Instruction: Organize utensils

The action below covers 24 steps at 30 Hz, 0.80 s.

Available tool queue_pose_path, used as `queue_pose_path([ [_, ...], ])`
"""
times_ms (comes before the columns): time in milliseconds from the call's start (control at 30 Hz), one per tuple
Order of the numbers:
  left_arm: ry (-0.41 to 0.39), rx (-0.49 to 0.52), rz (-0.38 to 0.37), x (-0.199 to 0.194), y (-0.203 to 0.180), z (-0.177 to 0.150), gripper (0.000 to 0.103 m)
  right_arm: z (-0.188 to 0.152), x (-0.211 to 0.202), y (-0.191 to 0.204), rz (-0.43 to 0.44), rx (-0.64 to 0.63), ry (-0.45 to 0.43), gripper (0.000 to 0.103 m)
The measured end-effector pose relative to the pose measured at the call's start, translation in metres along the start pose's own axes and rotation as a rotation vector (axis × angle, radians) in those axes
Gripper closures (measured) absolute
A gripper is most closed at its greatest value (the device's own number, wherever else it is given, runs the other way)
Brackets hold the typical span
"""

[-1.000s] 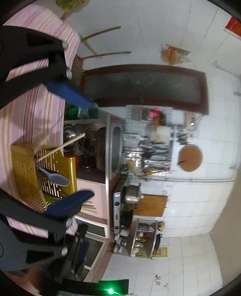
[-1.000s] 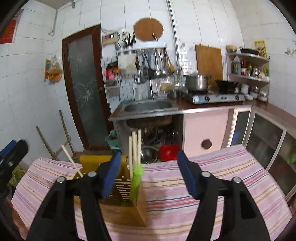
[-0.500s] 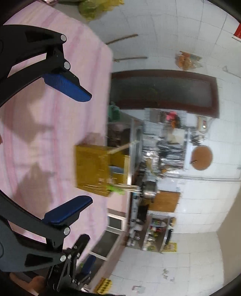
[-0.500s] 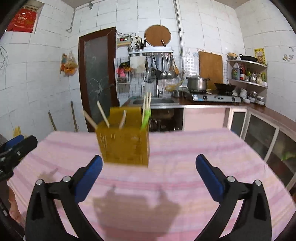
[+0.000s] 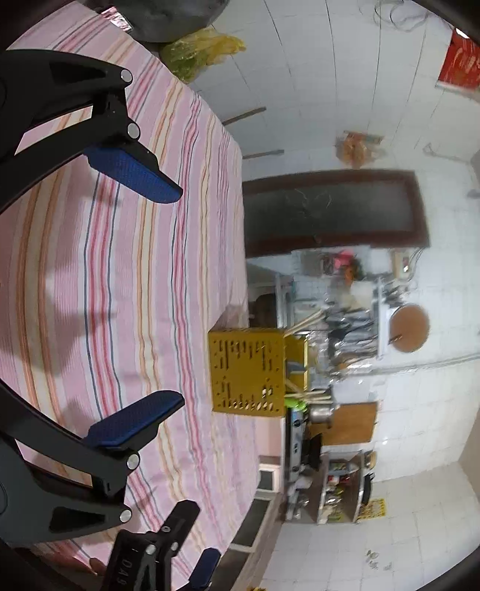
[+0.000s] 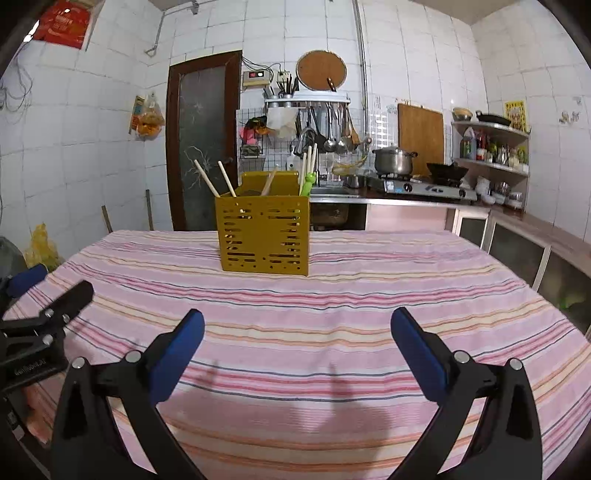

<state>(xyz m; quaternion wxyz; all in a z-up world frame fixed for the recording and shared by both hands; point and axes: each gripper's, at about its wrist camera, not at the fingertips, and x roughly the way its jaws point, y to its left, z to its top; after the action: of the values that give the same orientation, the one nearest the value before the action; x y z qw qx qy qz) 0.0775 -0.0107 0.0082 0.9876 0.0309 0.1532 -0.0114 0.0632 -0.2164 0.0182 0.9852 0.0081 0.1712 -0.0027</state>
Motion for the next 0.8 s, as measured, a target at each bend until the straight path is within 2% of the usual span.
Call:
queue_pose_path([
  [333,-0.033,-0.031,0.030,-0.014,0.006,-0.005,0.005,-0.005,-0.009,0.000,-0.022,0.008,-0.043,0.004],
  [567,-0.018,-0.050,0.027,-0.011,0.011,-0.005,0.005,-0.004,-0.015,0.004,-0.033,-0.011,-0.066,0.004],
  [800,-0.017,-0.070,0.023,-0.011,0.015,-0.004,0.005,-0.005,-0.014,-0.004,-0.028,0.027,-0.057,0.004],
])
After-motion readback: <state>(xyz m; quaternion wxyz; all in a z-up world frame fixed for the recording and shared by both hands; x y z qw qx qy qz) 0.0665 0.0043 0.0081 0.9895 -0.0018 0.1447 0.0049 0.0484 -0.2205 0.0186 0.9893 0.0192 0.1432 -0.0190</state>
